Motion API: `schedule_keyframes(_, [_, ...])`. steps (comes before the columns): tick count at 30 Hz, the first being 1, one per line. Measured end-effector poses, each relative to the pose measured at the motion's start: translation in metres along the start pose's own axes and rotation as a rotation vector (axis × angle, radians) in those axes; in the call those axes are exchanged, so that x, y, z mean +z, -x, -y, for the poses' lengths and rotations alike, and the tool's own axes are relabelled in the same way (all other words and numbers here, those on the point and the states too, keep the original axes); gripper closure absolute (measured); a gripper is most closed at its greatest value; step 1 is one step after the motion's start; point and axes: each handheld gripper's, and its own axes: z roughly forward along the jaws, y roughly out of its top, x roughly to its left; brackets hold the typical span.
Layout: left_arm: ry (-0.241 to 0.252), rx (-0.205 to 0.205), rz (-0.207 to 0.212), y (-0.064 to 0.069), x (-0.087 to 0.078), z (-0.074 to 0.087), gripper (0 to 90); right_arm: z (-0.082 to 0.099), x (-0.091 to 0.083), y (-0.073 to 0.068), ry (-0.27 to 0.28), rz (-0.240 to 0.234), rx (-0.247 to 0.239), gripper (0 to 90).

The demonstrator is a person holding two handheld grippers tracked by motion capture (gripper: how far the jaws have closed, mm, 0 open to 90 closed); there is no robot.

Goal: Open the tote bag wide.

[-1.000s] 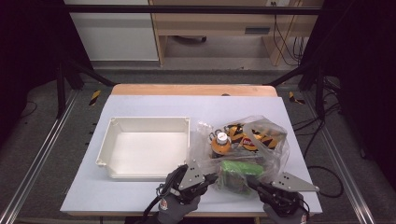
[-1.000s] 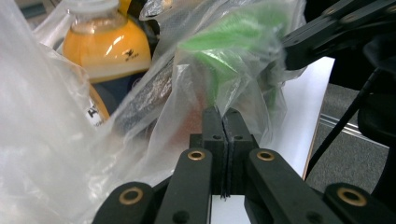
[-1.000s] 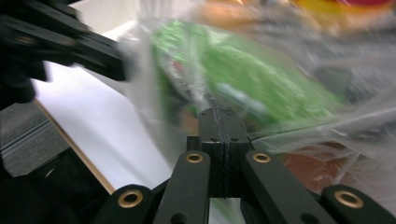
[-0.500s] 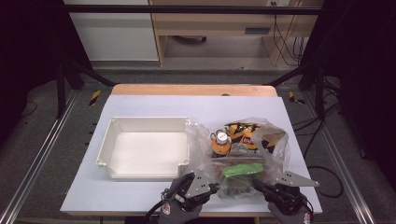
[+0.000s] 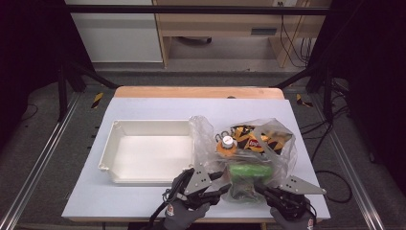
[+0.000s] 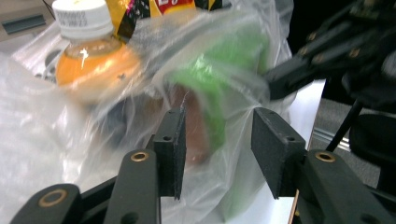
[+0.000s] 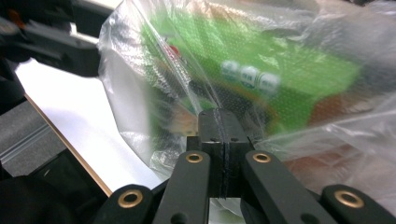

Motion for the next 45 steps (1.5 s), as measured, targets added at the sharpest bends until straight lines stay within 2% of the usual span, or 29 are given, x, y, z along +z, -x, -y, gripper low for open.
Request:
schedule_keyframes(1, [-0.013,0.001,-0.002,0.001,0.003,0.000,58.8,0.001,0.002,0.000,-0.014,-0.002,-0.001,90.0])
schedule_keyframes(5, [-0.101,0.003,0.008,0.004,0.012,0.007,82.9,0.010,0.009,0.003,-0.063,0.005,0.010,90.0])
schedule_keyframes(7, [-0.136,0.015,0.018,0.006,0.014,0.012,89.0,0.014,0.010,0.006,-0.085,0.006,0.022,90.0])
schedule_keyframes(11, [-0.197,0.031,0.034,0.008,0.018,0.023,90.0,0.021,0.014,0.010,-0.118,-0.001,0.047,90.0])
schedule_keyframes(15, [-0.235,0.015,0.057,0.005,0.023,0.039,90.0,0.023,0.013,0.011,-0.128,0.006,0.061,90.0])
schedule_keyframes(17, [-0.252,0.008,0.064,0.004,0.028,0.047,90.0,0.024,0.010,0.012,-0.122,0.002,0.069,86.0])
schedule_keyframes(20, [-0.269,0.012,0.073,0.003,0.033,0.053,89.9,0.018,-0.001,0.010,-0.069,-0.009,0.057,78.6])
schedule_keyframes(23, [-0.266,0.024,0.069,0.005,0.033,0.054,89.7,0.005,-0.021,0.008,0.037,0.017,0.038,68.5])
schedule_keyframes(26, [-0.277,0.031,0.073,0.005,0.033,0.054,89.2,-0.007,-0.042,0.010,0.138,0.093,0.040,53.8])
schedule_keyframes(29, [-0.294,0.029,0.074,0.005,0.036,0.057,88.6,-0.013,-0.052,0.013,0.182,0.207,0.021,46.6])
schedule_keyframes(30, [-0.306,0.033,0.078,0.004,0.036,0.057,88.4,-0.014,-0.053,0.015,0.181,0.238,0.017,46.1])
schedule_keyframes(32, [-0.314,0.027,0.080,0.003,0.038,0.058,87.3,-0.014,-0.050,0.018,0.172,0.264,0.013,47.6])
schedule_keyframes(33, [-0.316,0.026,0.081,0.003,0.038,0.058,86.7,-0.014,-0.047,0.020,0.157,0.276,0.008,51.9])
schedule_keyframes(34, [-0.312,0.020,0.086,0.003,0.038,0.058,85.4,-0.012,-0.045,0.022,0.141,0.278,0.008,60.8])
schedule_keyframes(36, [-0.299,0.009,0.089,0.002,0.035,0.057,81.8,-0.008,-0.041,0.026,0.123,0.252,0.015,73.4])
schedule_keyframes(37, [-0.287,0.002,0.093,0.002,0.032,0.056,78.6,-0.006,-0.040,0.028,0.120,0.236,0.016,82.4])
schedule_keyframes(39, [-0.263,0.003,0.088,0.001,0.025,0.052,72.0,-0.002,-0.039,0.030,0.114,0.217,0.028,90.0])
schedule_keyframes(42, [-0.202,-0.009,0.070,-0.002,0.008,0.045,65.2,0.002,-0.040,0.034,0.088,0.220,0.048,90.0])
schedule_keyframes(45, [-0.130,-0.026,0.030,-0.010,-0.012,0.036,58.4,0.007,-0.040,0.039,0.065,0.239,0.073,90.0])
